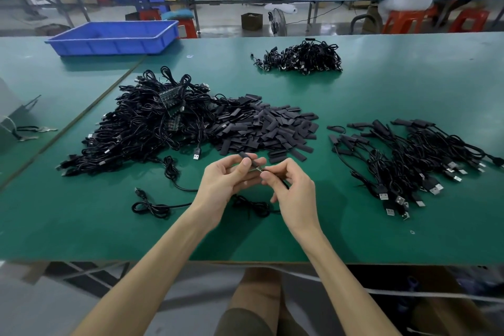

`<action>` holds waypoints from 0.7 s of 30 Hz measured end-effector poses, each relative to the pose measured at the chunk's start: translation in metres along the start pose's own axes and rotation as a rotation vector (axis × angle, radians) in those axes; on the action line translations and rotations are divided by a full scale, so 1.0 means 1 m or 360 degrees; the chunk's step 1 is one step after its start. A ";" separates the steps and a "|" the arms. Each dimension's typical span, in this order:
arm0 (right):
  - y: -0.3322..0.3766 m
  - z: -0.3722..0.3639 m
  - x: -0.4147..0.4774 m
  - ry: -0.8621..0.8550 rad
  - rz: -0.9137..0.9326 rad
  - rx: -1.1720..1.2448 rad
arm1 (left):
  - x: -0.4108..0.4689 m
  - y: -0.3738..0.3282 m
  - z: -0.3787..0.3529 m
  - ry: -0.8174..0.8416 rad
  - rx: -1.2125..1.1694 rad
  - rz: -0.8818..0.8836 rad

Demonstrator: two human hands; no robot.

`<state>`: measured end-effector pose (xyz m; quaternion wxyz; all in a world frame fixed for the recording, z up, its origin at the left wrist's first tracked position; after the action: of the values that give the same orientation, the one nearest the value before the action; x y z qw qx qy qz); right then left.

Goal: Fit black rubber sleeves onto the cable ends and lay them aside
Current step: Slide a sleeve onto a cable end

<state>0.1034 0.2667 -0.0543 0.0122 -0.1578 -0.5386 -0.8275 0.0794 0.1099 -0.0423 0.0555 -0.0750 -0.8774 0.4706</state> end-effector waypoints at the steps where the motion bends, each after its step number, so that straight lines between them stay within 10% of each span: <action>1: 0.000 0.000 0.000 0.0020 -0.0016 0.0043 | 0.000 0.000 0.001 0.0018 0.0012 -0.0023; 21: -0.002 -0.004 0.000 0.0289 -0.0180 0.0225 | -0.002 0.010 0.009 0.0006 -0.0090 -0.0184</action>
<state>0.1021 0.2644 -0.0577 0.0254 -0.0503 -0.6003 -0.7978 0.0812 0.1080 -0.0559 0.0821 -0.0267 -0.8931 0.4416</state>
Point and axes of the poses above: each hand's wrist, its own x-axis towards the middle knuckle, its own z-axis out of the back of the hand, y = z × x, the point moved 2 cm from there along x, towards the middle knuckle, and after that the axes turned 14 degrees about -x, right-handed, at the moved point
